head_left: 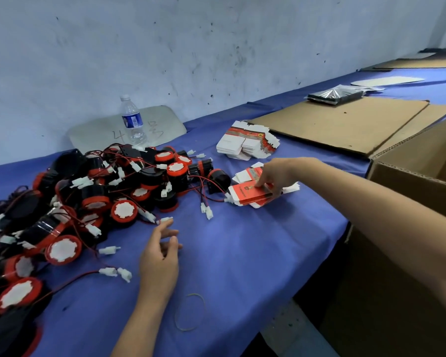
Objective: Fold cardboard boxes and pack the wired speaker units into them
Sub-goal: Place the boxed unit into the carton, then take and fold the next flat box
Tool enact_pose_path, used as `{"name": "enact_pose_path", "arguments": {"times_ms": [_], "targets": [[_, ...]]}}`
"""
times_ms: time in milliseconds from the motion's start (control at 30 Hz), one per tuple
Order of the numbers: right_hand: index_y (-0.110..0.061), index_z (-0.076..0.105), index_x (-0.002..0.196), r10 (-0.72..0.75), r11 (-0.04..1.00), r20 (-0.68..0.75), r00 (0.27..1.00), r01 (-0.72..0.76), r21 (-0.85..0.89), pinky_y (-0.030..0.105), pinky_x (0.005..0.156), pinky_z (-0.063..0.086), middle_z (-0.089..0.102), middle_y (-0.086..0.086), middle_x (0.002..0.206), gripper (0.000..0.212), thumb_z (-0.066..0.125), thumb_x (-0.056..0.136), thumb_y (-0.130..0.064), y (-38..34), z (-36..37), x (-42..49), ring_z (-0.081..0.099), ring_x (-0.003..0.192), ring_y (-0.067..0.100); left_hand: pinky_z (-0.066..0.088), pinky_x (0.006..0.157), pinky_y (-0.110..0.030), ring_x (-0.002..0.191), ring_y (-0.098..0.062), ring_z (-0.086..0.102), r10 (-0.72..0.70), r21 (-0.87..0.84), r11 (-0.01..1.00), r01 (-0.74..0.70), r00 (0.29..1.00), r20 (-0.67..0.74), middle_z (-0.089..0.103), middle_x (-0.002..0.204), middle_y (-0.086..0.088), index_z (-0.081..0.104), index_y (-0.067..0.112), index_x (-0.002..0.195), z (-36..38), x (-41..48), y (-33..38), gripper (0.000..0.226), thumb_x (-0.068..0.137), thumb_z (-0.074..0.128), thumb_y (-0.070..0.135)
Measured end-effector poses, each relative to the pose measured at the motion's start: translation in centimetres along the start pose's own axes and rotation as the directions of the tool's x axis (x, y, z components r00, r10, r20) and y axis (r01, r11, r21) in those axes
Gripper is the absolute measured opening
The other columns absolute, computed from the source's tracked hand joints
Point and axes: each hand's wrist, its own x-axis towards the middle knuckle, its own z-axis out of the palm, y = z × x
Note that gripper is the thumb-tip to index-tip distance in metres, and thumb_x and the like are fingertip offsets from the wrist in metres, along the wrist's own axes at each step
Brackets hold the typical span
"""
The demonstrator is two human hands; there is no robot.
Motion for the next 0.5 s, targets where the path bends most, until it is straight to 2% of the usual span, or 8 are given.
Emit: {"name": "enact_pose_path", "arguments": {"times_ms": [133, 200, 233, 267, 333, 367, 400, 500], "targets": [[-0.025, 0.059, 0.13, 0.006, 0.998, -0.007, 1.0, -0.006, 0.062, 0.028, 0.077, 0.04, 0.06, -0.001, 0.112, 0.045, 0.06, 0.087, -0.013, 0.0, -0.4, 0.1, 0.048, 0.092, 0.016, 0.054, 0.074, -0.035, 0.075, -0.003, 0.066, -0.014, -0.005, 1.0, 0.014, 1.0, -0.001, 0.063, 0.101, 0.011, 0.056, 0.033, 0.12, 0.0, 0.0, 0.0, 0.035, 0.097, 0.049, 0.007], [-0.017, 0.068, 0.112, 0.021, 0.99, -0.153, 0.988, 0.0, 0.138, 0.033, 0.077, 0.045, 0.067, 0.005, 0.106, 0.027, 0.052, 0.09, -0.011, 0.2, -0.6, 0.1, 0.053, 0.087, 0.022, 0.053, 0.072, -0.032, 0.076, -0.003, 0.066, -0.017, -0.003, 1.0, 0.017, 1.0, 0.004, 0.063, 0.101, 0.011, 0.056, 0.034, 0.119, 0.0, 0.0, -0.1, 0.036, 0.097, 0.049, 0.007], [-0.016, 0.068, 0.106, 0.06, 0.98, -0.291, 0.955, -0.002, 0.197, 0.035, 0.079, 0.048, 0.068, 0.008, 0.105, 0.023, 0.05, 0.092, -0.011, 0.4, -0.8, -0.1, 0.056, 0.089, 0.025, 0.052, 0.07, -0.03, 0.076, -0.003, 0.066, -0.019, 0.0, 1.0, 0.019, 1.0, 0.008, 0.063, 0.101, 0.012, 0.056, 0.035, 0.119, -0.1, 0.0, -0.1, 0.036, 0.097, 0.049, 0.008], [-0.015, 0.068, 0.106, 0.134, 0.961, -0.447, 0.884, -0.006, 0.277, 0.038, 0.08, 0.049, 0.069, 0.01, 0.105, 0.025, 0.048, 0.092, -0.009, 0.7, -1.1, -0.2, 0.058, 0.093, 0.028, 0.05, 0.068, -0.027, 0.076, -0.003, 0.066, -0.021, 0.001, 1.0, 0.021, 1.0, 0.011, 0.063, 0.101, 0.012, 0.056, 0.035, 0.12, -0.1, 0.0, -0.1, 0.036, 0.097, 0.049, 0.008], [-0.015, 0.066, 0.114, 0.331, 0.881, -0.663, 0.671, 0.032, 0.473, 0.039, 0.079, 0.049, 0.068, 0.011, 0.109, 0.035, 0.043, 0.091, -0.002, 1.7, -1.5, -0.5, 0.058, 0.099, 0.033, 0.047, 0.066, -0.024, 0.076, -0.004, 0.066, -0.023, 0.004, 1.0, 0.023, 1.0, 0.009, 0.063, 0.101, 0.012, 0.056, 0.036, 0.119, 0.0, 0.0, -0.1, 0.037, 0.097, 0.049, 0.008], [-0.015, 0.065, 0.117, 0.414, 0.829, -0.692, 0.592, 0.069, 0.555, 0.037, 0.077, 0.048, 0.068, 0.011, 0.109, 0.039, 0.041, 0.09, 0.001, 2.0, -1.5, -0.6, 0.058, 0.099, 0.034, 0.046, 0.065, -0.023, 0.076, -0.005, 0.066, -0.024, 0.006, 1.0, 0.024, 1.0, 0.008, 0.063, 0.1, 0.012, 0.056, 0.036, 0.118, 0.0, 0.0, -0.1, 0.037, 0.097, 0.048, 0.007], [-0.014, 0.064, 0.119, 0.468, 0.787, -0.693, 0.548, 0.098, 0.609, 0.035, 0.075, 0.046, 0.068, 0.012, 0.109, 0.041, 0.039, 0.091, 0.002, 2.2, -1.4, -0.6, 0.058, 0.098, 0.034, 0.046, 0.066, -0.024, 0.076, -0.006, 0.066, -0.024, 0.006, 1.0, 0.024, 1.0, 0.008, 0.064, 0.1, 0.012, 0.056, 0.037, 0.117, 0.0, 0.0, 0.0, 0.037, 0.097, 0.048, 0.006], [-0.012, 0.064, 0.115, 0.502, 0.733, -0.692, 0.519, 0.169, 0.659, 0.032, 0.07, 0.043, 0.068, 0.012, 0.104, 0.036, 0.039, 0.093, 0.001, 2.4, -0.7, -0.5, 0.059, 0.093, 0.033, 0.049, 0.069, -0.027, 0.075, -0.006, 0.066, -0.007, 0.024, 1.0, 0.007, 1.0, 0.009, 0.064, 0.099, 0.012, 0.055, 0.041, 0.111, 0.0, 0.1, 0.2, 0.04, 0.096, 0.049, 0.005]]}}
